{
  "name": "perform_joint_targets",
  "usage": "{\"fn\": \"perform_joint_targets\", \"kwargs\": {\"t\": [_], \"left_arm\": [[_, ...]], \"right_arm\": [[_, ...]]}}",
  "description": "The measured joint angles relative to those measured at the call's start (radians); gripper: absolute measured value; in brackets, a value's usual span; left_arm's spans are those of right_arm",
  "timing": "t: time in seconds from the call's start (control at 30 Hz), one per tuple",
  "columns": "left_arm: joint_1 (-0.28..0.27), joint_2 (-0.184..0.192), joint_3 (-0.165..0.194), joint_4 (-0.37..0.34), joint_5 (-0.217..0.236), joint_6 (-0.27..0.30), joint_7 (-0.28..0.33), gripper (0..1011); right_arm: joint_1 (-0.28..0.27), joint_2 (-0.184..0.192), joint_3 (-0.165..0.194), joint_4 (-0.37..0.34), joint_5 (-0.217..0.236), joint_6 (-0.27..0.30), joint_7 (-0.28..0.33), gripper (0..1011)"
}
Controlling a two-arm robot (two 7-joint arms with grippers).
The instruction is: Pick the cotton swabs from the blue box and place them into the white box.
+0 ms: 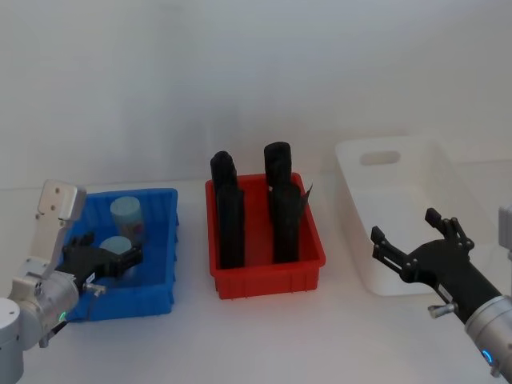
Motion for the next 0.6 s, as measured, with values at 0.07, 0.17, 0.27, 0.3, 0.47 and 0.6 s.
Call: {"fn": "perform_joint_targets", "kwargs": {"t": [0.07, 0.17, 0.27, 0.3, 0.47, 0.6], "left_arm": [[-0.006, -0.004, 0.001, 0.013, 0.000, -0.001, -0.004, 1004], [-0.014, -0.008, 0.002, 0.029, 0.002, -0.002, -0.010, 1004], [-0.023, -0.013, 0.003, 0.046, 0.004, -0.003, -0.014, 1004], [-0.025, -0.014, 0.003, 0.050, 0.004, -0.003, -0.015, 1004], [-0.037, -0.021, 0.003, 0.074, 0.010, -0.004, -0.020, 1003], [-0.044, -0.025, 0.004, 0.087, 0.014, -0.005, -0.022, 932]], "right_arm": [[0.000, 0.000, 0.000, 0.000, 0.000, 0.000, 0.000, 1002], [0.000, 0.000, 0.000, 0.000, 0.000, 0.000, 0.000, 1002], [0.000, 0.000, 0.000, 0.000, 0.000, 0.000, 0.000, 1002], [0.000, 0.000, 0.000, 0.000, 0.000, 0.000, 0.000, 1002], [0.000, 0.000, 0.000, 0.000, 0.000, 0.000, 0.000, 1002], [0.000, 0.000, 0.000, 0.000, 0.000, 0.000, 0.000, 1002]]}}
